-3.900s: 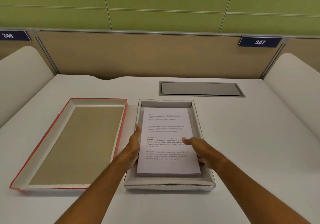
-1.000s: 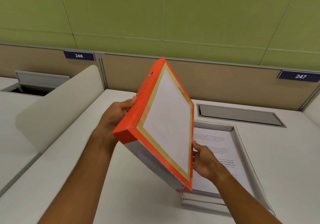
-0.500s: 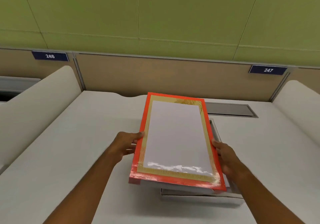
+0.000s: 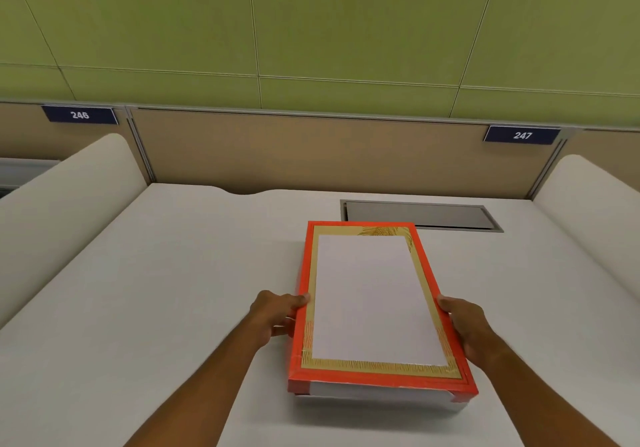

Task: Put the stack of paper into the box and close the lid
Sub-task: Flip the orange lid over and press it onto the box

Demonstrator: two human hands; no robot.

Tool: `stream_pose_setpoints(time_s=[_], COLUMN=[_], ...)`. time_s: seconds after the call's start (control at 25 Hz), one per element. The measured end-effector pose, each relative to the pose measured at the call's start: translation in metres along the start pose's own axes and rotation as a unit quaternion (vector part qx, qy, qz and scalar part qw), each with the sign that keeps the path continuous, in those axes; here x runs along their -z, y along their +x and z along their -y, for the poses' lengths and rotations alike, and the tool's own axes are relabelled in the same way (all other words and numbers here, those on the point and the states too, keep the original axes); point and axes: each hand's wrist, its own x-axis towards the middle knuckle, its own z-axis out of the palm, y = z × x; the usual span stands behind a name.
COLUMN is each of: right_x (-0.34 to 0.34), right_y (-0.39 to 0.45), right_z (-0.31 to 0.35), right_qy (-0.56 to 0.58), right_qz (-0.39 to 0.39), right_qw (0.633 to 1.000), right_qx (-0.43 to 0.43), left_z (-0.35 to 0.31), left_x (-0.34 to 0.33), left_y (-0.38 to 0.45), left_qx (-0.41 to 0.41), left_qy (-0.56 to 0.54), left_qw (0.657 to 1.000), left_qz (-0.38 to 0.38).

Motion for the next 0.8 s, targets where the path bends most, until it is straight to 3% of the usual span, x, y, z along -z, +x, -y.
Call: stream_pose_setpoints(time_s=[0.48, 0.68, 0.8], right_x=[0.010, 0.009, 0.009], right_y=[0.025, 0.045, 0.056], right_z=[-0.005, 0.011, 0.015], right_qy=[-0.061, -0.057, -0.063], right_qz=[0.051, 0.002, -0.015], right_qw=[0.995, 0.998, 0.998], right_qx=[-0.064, -0.001, -0.013], left_z=[0.011, -0.004, -0.014], left_x=[-0.013, -0.020, -0.021], left_y=[0.014, 0.026, 0.032], left_qx=[0.056, -0.017, -0.025], left_qy=[0.029, 0.058, 0.062], left_qw=[0.998, 0.995, 0.991], left_qz=[-0.002, -0.078, -0.112])
